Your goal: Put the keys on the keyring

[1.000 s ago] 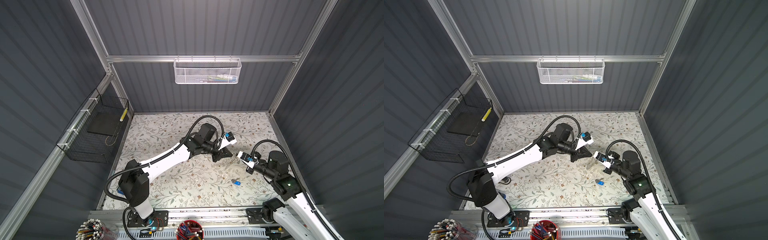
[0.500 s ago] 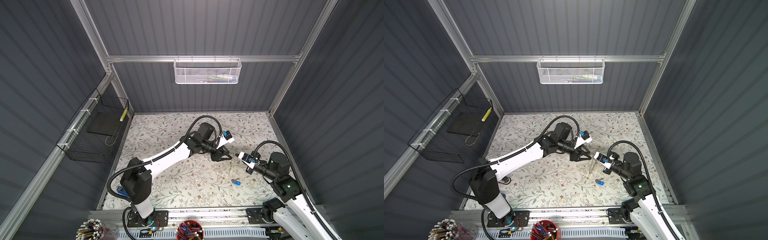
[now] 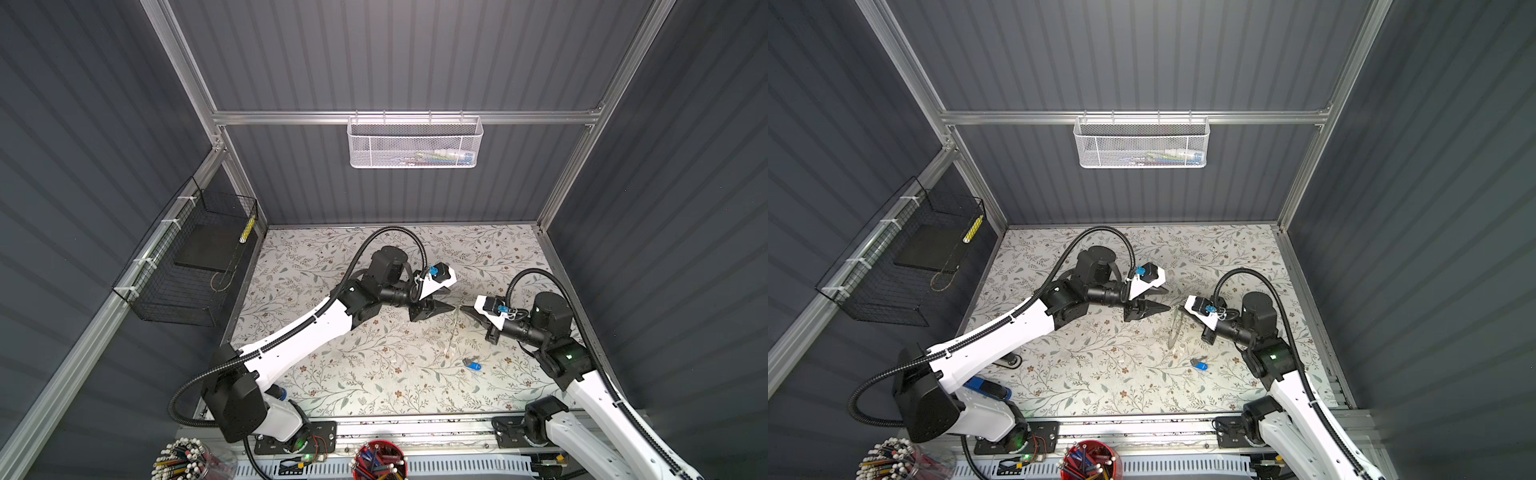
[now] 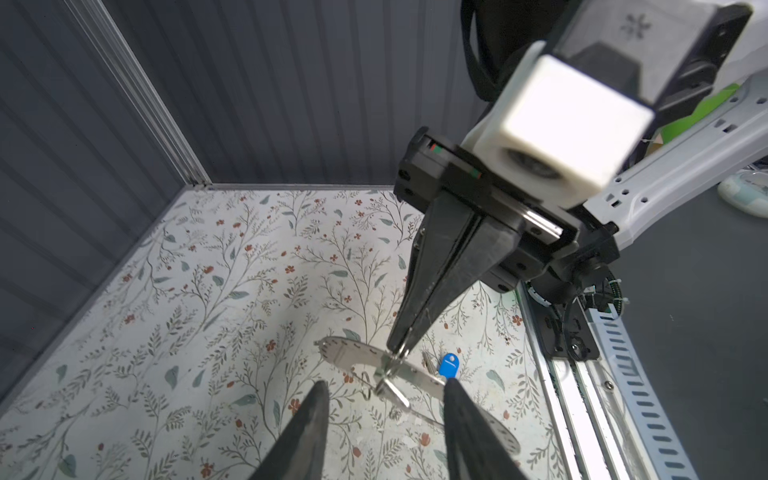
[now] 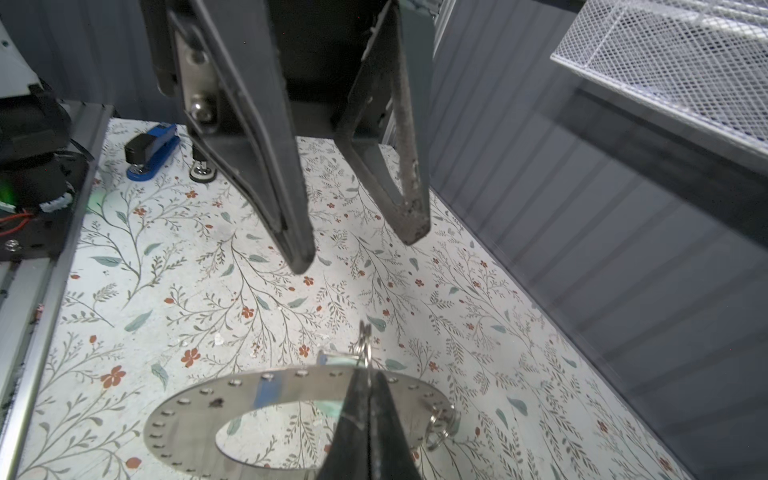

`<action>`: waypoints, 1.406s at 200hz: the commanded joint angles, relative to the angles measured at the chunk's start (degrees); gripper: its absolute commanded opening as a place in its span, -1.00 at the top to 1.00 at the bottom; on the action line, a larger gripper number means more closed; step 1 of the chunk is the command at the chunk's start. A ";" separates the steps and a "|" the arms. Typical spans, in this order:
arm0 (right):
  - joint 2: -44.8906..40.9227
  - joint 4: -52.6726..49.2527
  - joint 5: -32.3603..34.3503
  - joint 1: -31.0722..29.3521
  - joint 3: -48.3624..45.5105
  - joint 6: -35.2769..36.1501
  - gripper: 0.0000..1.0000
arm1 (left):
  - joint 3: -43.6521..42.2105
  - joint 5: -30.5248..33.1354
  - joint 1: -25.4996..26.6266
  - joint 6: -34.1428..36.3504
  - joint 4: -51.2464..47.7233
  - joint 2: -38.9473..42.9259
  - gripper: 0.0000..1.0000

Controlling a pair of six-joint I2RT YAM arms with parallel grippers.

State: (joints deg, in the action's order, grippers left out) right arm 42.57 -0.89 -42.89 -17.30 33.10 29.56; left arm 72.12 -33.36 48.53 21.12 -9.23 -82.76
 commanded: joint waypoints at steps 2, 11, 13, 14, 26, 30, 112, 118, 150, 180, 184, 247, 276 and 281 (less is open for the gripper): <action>2.00 4.97 -8.66 0.34 3.05 -4.02 1.00 | -1.32 0.12 -0.42 3.27 2.13 2.18 0.17; 2.93 6.22 -10.14 0.34 3.36 -5.08 1.00 | -1.92 0.46 -0.41 4.30 0.76 3.04 0.19; 2.99 6.37 -10.30 0.34 3.41 -5.15 1.00 | -2.10 0.66 -0.38 4.55 0.59 3.22 0.19; 3.06 6.48 -10.42 0.34 3.44 -5.22 1.00 | -2.17 0.75 -0.42 4.59 0.52 3.35 0.19; 4.18 9.21 -12.33 0.41 3.55 -7.33 1.00 | -3.83 1.43 -0.38 5.51 0.53 4.86 0.21; 4.54 9.79 -12.90 0.42 3.67 -7.94 1.00 | -4.41 1.69 -0.38 5.95 0.68 5.37 0.21; 7.62 12.93 -18.09 0.42 5.03 -11.80 1.00 | -6.86 1.26 -0.40 6.08 3.74 6.76 0.33; 7.62 12.93 -18.13 0.42 4.99 -11.91 1.00 | -6.81 1.13 -0.39 5.87 3.95 6.57 0.35; 7.84 12.60 -18.90 0.42 5.04 -11.64 1.00 | -6.64 0.59 -0.37 5.14 5.03 5.68 0.44; 7.97 12.40 -19.24 0.42 4.87 -11.20 1.00 | -6.43 -0.01 -0.43 4.71 5.72 5.35 0.51; 7.99 12.44 -19.32 0.42 4.92 -11.23 1.00 | -6.47 -0.03 -0.37 4.60 5.72 5.27 0.52; 8.19 13.09 -18.98 0.38 5.01 -11.36 0.98 | -5.24 -3.43 -0.29 3.93 6.07 3.50 1.00; 7.39 8.37 -12.49 0.42 5.84 -6.19 0.52 | -3.33 -3.09 -0.28 4.52 3.62 2.79 1.00; 6.70 6.23 -10.30 0.42 6.37 -4.14 0.45 | -2.65 -2.40 -0.29 4.53 2.51 2.59 1.00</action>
State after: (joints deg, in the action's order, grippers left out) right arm 50.96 9.69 -59.35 -16.78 36.64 19.75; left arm 66.06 -35.57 48.31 25.45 -4.12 -78.87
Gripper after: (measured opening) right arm 0.199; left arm 0.056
